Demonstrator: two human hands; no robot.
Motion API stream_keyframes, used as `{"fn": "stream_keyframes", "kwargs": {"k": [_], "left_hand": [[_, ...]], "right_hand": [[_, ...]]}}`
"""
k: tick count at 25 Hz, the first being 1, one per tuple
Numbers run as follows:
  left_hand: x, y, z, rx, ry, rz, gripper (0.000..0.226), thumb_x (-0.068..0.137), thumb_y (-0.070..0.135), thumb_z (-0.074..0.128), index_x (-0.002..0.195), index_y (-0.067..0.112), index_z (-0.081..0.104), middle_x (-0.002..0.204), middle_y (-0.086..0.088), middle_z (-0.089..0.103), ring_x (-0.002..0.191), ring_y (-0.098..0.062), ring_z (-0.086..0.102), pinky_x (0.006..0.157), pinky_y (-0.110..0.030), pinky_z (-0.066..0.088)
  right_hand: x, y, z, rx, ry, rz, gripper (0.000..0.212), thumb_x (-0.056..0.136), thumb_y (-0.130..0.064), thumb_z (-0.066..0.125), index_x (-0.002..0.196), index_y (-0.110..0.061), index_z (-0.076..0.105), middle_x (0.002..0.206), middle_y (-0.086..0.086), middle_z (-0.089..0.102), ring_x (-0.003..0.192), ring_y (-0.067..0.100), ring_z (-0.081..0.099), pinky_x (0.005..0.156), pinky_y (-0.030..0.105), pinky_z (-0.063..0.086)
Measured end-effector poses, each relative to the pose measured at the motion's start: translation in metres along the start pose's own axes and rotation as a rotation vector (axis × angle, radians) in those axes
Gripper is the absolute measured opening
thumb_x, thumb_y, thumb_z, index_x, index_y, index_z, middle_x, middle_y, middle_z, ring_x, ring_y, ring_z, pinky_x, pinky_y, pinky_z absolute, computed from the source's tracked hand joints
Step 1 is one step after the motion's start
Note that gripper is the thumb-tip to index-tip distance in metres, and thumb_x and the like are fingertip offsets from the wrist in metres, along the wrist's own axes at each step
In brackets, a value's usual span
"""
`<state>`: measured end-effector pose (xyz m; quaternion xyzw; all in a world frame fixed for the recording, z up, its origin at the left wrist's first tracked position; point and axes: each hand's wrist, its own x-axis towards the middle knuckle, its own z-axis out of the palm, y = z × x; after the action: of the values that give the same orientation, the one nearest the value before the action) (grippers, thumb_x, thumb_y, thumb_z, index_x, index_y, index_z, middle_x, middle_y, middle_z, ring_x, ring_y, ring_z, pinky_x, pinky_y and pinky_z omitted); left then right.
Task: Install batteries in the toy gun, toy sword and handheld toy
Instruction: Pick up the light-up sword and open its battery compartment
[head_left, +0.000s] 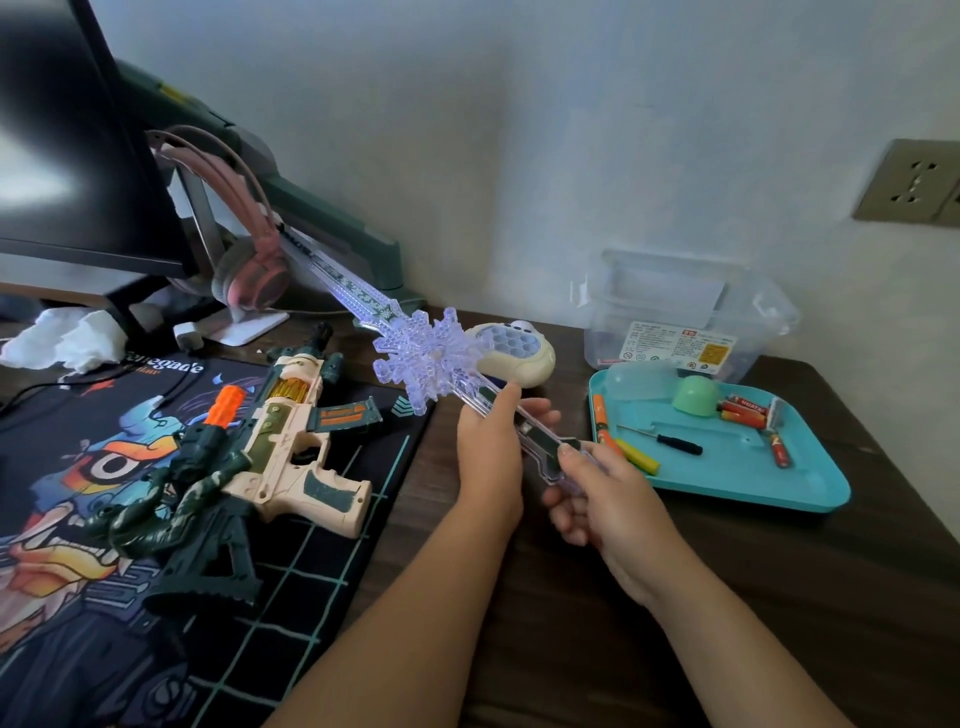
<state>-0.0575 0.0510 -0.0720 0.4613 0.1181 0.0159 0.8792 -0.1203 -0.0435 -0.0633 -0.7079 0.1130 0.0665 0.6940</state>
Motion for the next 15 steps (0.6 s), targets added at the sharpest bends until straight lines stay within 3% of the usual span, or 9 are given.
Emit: {"fn": "stream_keyframes", "kwargs": {"k": [5,10,13,15], "left_hand": [[0.011,0.002,-0.003,-0.168,0.08,-0.116,0.018,0.101,0.022,0.053,0.104,0.004,0.055,0.074,-0.007,0.061,0.049,-0.012,0.061,0.052,-0.029,0.057],[0.021,0.006,-0.012,-0.14,0.098,-0.029,0.014,0.103,0.022,0.049,0.107,0.009,0.051,0.067,-0.003,0.05,0.042,-0.008,0.051,0.047,-0.025,0.052],[0.026,0.01,-0.018,-0.138,0.105,0.0,0.015,0.103,0.023,0.049,0.106,0.008,0.049,0.065,-0.002,0.051,0.04,-0.008,0.05,0.046,-0.025,0.05],[0.026,0.009,-0.019,-0.123,0.114,-0.004,0.015,0.103,0.023,0.05,0.107,0.008,0.05,0.064,-0.002,0.051,0.04,-0.008,0.051,0.046,-0.025,0.051]], "right_hand": [[-0.005,-0.006,-0.014,0.034,-0.197,0.117,0.022,0.098,-0.019,0.049,0.116,-0.009,0.056,0.092,0.016,0.071,0.058,0.018,0.056,0.045,0.024,0.04],[-0.015,-0.017,-0.037,-0.203,-0.289,0.134,0.045,0.095,-0.002,0.048,0.132,-0.029,0.047,0.114,0.005,0.061,0.067,0.018,0.063,0.056,0.027,0.052],[-0.014,-0.015,-0.049,-0.407,-0.111,0.095,0.039,0.093,-0.002,0.05,0.125,-0.023,0.057,0.102,0.003,0.07,0.083,0.015,0.068,0.073,0.03,0.057],[-0.01,-0.012,-0.045,-0.673,0.104,-0.044,0.026,0.092,-0.019,0.058,0.115,-0.03,0.063,0.105,-0.009,0.068,0.09,0.005,0.062,0.082,0.026,0.051]]}}
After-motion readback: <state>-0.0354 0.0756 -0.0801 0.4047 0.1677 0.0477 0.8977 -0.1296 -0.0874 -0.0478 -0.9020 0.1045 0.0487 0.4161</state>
